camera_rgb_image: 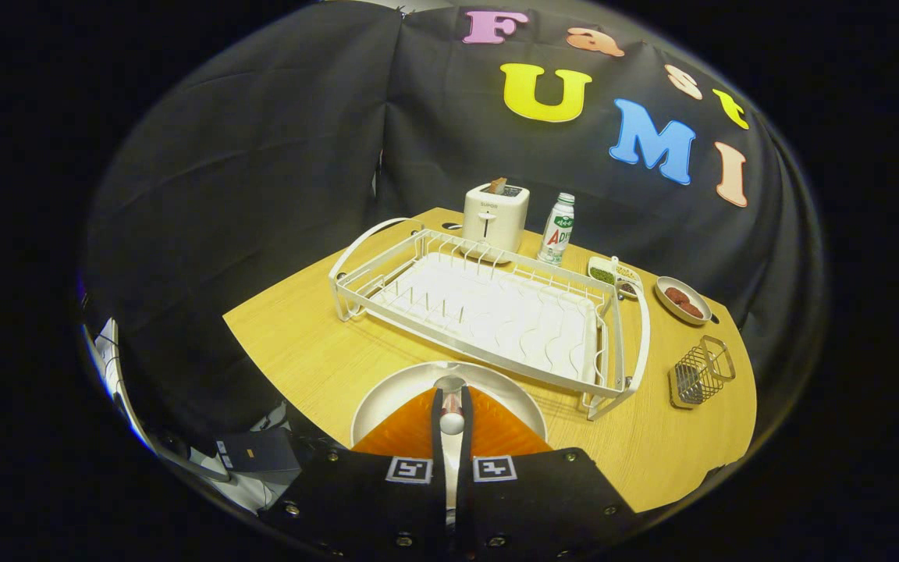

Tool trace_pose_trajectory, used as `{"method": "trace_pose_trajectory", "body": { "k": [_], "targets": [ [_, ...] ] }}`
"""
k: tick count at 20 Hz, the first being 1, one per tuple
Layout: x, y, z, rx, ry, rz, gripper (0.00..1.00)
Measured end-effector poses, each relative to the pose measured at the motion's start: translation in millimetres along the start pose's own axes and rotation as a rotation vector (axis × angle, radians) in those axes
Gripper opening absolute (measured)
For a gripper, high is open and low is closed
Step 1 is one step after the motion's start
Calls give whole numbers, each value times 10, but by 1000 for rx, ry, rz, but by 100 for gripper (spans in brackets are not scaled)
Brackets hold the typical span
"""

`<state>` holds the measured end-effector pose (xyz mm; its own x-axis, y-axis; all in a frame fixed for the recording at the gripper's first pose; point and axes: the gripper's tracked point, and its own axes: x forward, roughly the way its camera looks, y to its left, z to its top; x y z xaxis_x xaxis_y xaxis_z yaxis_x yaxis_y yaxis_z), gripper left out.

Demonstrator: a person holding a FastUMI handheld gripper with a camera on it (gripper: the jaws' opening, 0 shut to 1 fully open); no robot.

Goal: Take the plate from the dish rack, then take the spoon from the basket and place it into the plate.

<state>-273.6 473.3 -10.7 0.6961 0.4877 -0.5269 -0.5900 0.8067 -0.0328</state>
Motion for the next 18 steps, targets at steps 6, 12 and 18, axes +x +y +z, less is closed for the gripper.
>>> {"method": "trace_pose_trajectory", "body": {
  "k": [6,12,18],
  "targets": [
    [17,-31,-48,-29,-4,14,5],
    [34,-142,-194,-47,35,13,13],
    [3,-281,-96,-49,11,-12,19]
  ]
}}
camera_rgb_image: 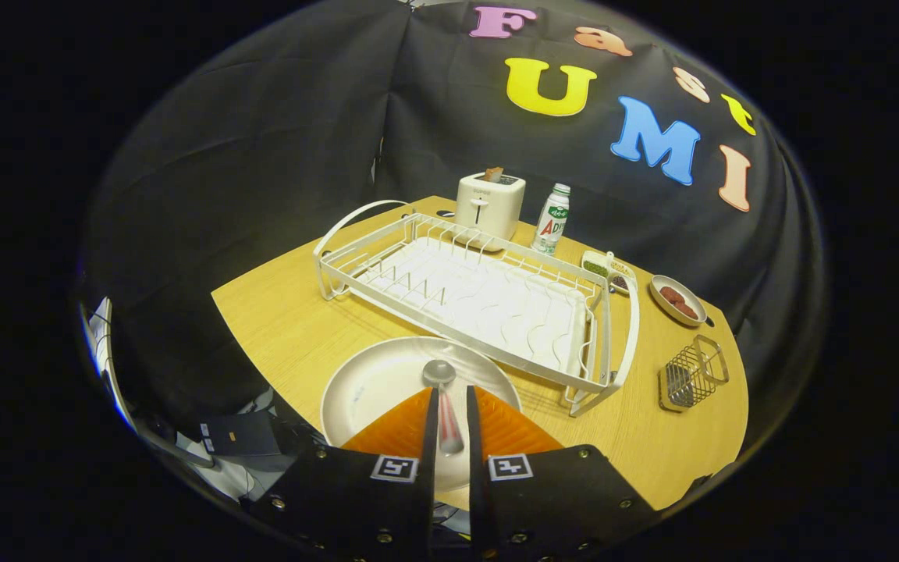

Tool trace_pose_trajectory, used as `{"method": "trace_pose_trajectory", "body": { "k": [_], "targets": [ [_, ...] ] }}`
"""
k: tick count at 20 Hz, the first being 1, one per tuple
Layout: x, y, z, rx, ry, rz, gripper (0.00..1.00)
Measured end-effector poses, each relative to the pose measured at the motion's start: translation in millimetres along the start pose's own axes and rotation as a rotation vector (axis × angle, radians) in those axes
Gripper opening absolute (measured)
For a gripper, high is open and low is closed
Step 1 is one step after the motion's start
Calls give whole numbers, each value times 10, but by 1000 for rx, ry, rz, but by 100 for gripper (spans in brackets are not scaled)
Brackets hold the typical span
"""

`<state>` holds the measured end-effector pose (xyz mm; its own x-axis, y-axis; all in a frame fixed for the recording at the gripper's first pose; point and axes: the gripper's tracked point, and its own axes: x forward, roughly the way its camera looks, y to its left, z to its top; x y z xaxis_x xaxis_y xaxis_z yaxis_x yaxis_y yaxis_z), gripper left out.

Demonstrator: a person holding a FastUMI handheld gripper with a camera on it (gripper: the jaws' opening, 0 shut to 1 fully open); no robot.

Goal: Take the plate from the dish rack, then take the spoon from the basket and place it into the plate.

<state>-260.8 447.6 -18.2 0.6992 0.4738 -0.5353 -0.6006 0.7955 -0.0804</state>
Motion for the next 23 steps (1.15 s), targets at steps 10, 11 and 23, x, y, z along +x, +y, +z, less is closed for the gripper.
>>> {"method": "trace_pose_trajectory", "body": {
  "k": [10,11,23],
  "targets": [
    [-101,-300,427,20,-93,-69,32],
    [-153,-352,537,21,-119,-83,32],
    [-988,-1193,1928,94,-458,-287,32]
  ]
}}
